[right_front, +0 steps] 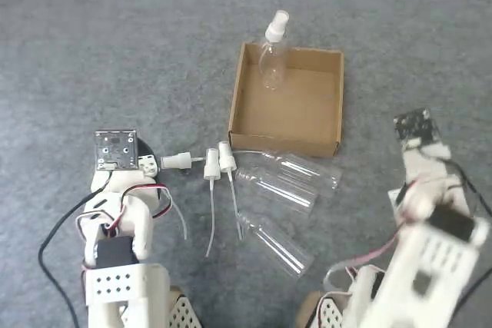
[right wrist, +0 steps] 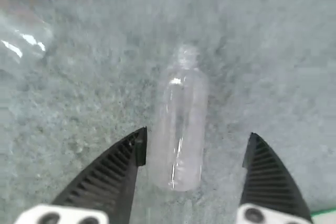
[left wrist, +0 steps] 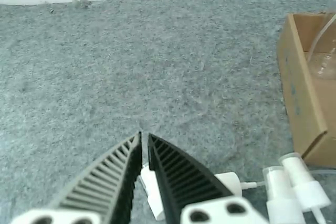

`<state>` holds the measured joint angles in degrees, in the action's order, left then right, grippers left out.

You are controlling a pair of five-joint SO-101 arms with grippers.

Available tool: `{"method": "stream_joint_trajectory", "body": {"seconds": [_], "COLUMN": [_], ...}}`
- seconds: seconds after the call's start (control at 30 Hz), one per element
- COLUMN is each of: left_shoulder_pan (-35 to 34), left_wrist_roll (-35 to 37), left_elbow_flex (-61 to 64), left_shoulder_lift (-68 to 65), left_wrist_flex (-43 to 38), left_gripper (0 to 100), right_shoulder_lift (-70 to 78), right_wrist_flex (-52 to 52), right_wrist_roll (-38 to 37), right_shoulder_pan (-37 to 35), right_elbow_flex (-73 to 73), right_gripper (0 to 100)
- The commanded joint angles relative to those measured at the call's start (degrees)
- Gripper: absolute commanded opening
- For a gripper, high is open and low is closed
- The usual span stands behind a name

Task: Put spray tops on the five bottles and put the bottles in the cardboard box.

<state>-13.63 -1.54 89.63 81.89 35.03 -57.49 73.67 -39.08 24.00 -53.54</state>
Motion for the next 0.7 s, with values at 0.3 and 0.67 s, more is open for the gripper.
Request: {"method": "stream_joint_trajectory", "body": {"seconds": [0.3, 0.67], "left_shoulder_pan": [0.18, 0.09], "left_wrist_roll": [-0.35, -0.35], "left_elbow_flex": [0.13, 0.13], "left_shoulder_lift": [0.09, 0.09], "left_wrist_flex": [-1.32, -1.32], "left_gripper": [1, 1], "right_shoulder_lift": [48.4, 62.29], "right_wrist_flex": [-4.53, -5.76], "right_wrist_roll": [-3.34, 1.76], "right_shoulder_pan": [3.91, -0.66], "right_elbow_flex": [24.62, 32.35], "right_gripper": [25.8, 25.0]}}
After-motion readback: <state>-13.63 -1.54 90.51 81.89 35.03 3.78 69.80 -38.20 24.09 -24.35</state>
